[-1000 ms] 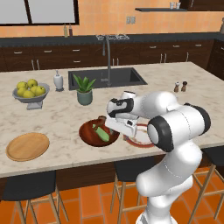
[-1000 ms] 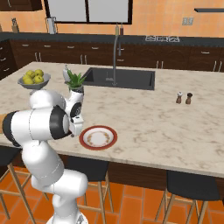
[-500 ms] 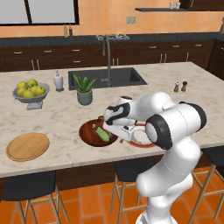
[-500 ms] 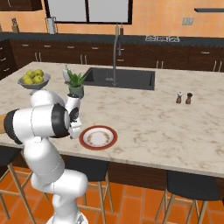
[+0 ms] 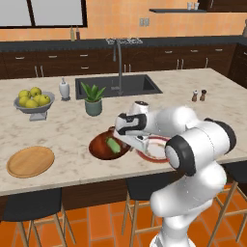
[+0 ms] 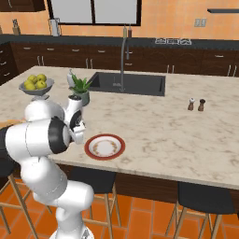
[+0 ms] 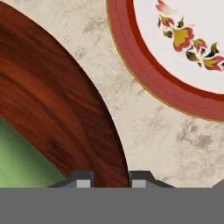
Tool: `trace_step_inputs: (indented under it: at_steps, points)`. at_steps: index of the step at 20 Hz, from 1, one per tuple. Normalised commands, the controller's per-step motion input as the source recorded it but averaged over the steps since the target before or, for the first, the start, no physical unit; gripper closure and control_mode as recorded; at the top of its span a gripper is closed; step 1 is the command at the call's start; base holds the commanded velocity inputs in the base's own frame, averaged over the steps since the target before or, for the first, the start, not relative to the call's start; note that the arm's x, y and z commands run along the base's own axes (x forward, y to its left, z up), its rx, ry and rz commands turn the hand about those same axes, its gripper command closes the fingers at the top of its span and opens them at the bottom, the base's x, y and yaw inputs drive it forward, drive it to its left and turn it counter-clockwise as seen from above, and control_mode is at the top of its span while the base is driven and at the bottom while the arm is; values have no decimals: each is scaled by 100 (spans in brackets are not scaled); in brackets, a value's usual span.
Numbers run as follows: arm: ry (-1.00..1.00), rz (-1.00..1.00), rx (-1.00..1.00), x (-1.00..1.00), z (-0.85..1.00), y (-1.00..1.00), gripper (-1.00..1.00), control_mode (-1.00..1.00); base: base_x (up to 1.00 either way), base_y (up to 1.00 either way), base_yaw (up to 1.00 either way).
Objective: Pick the chicken drumstick and corn from their plates and place them in the bowl. Then put the bowl in the fridge.
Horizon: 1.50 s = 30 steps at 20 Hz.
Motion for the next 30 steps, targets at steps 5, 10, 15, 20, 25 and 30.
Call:
trace_step_inputs:
  at_steps: [5,10,15,20,25,30]
  points:
    - [-41,-7,6,-81,100,-8,100,-100,0,0,0]
    - [-35,-15,28,-99,99,-37,100,-100,0,0,0]
    - [-1,-4,15,-31,31,-19,100,-100,0,0,0]
    - [6,0,0,7,1,2,100,-100,0,0,0]
    - [-9,0,6,-13,14,-9,100,-100,0,0,0]
    - [0,0,0,-11,1,0,100,-100,0,0,0]
